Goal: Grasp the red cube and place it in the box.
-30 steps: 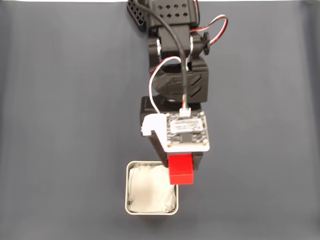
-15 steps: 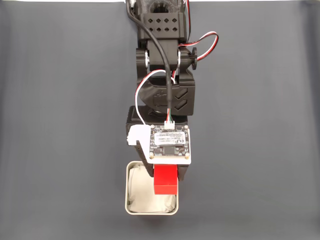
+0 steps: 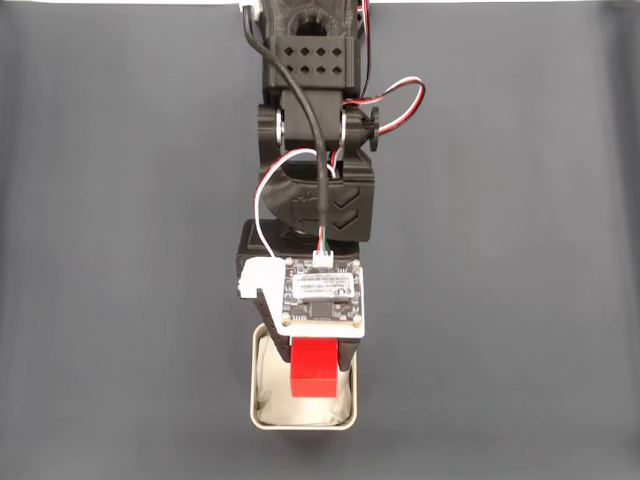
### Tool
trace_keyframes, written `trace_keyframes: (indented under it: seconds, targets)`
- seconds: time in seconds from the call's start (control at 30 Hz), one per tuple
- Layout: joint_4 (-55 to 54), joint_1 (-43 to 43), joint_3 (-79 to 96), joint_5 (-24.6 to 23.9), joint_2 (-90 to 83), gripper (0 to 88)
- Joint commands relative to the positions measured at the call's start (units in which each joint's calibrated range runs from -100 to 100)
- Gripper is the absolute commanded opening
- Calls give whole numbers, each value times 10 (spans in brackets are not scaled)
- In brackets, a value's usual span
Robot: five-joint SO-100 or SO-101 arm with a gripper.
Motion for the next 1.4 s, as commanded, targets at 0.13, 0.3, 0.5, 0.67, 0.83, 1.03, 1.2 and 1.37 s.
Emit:
trace_keyframes:
  seconds: [0.13,0.3,0.5,0.67,0.83,1.03,1.2,1.37]
  targets:
    - [-17,15,-26,5,3,85]
    - [-24,15,-21,5,10,85]
    - [-35,15,-7,6,16,85]
    - [-41,12,-2,7,17,85]
    - [-41,10,0,9,19,86]
    - [-44,10,3,11,19,89]
    - [-45,10,4,12,16,90]
    - [-45,10,5,13,14,91]
